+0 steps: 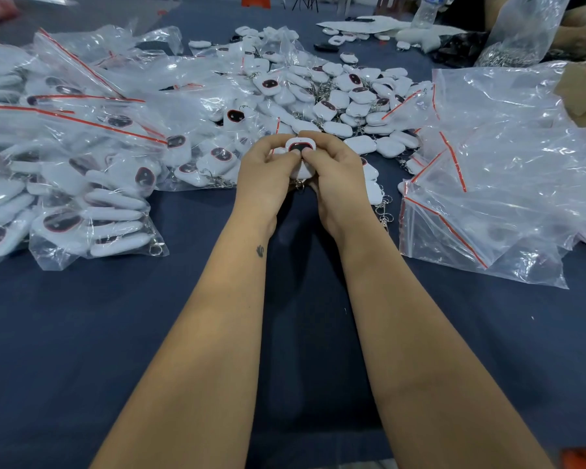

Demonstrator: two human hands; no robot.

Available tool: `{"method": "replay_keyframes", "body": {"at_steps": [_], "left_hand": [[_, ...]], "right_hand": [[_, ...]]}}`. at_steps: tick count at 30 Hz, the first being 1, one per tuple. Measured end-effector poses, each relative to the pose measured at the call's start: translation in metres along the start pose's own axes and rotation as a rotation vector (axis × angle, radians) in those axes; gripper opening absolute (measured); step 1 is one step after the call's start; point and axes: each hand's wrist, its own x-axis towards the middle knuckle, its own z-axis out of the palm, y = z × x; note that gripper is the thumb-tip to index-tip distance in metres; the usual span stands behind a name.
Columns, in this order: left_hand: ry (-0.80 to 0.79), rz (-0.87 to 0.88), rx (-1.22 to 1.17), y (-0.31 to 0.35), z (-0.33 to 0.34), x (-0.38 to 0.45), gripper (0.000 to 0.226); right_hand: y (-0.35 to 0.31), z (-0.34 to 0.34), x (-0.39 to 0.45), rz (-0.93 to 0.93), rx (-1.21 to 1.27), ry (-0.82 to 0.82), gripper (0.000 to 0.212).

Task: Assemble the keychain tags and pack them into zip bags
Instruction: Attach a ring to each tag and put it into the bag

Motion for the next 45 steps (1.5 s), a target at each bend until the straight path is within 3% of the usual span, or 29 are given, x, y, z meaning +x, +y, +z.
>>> {"method": "replay_keyframes", "body": {"at_steps": [14, 32, 38, 41, 45], "left_hand": [[-0.026, 0.017, 0.088, -0.002, 0.0, -0.001, 0.022], [0.064, 0.08, 0.146, 0.003, 0.005, -0.006, 0.024], [0.157, 0.065, 0.069, 0.005, 0.008, -0.008, 0.014], [0.183, 0.122, 0.106, 0.005, 0.008, -0.01, 0.014], [0.18, 0.319, 0.284, 0.004, 0.01, -0.02, 0.029]], "right_hand": [[-0.002, 0.0, -0.002, -0.001, -0.056, 0.043, 0.025], [-0.002, 0.001, -0.001, 0.001, -0.019, -0.018, 0.028], [0.001, 0.005, 0.0, 0.01, -0.111, 0.005, 0.02], [0.003, 0.007, -0.001, -0.002, -0.155, 0.0, 0.015], [0.002, 0.005, -0.002, -0.038, -0.1, 0.043, 0.009]]}}
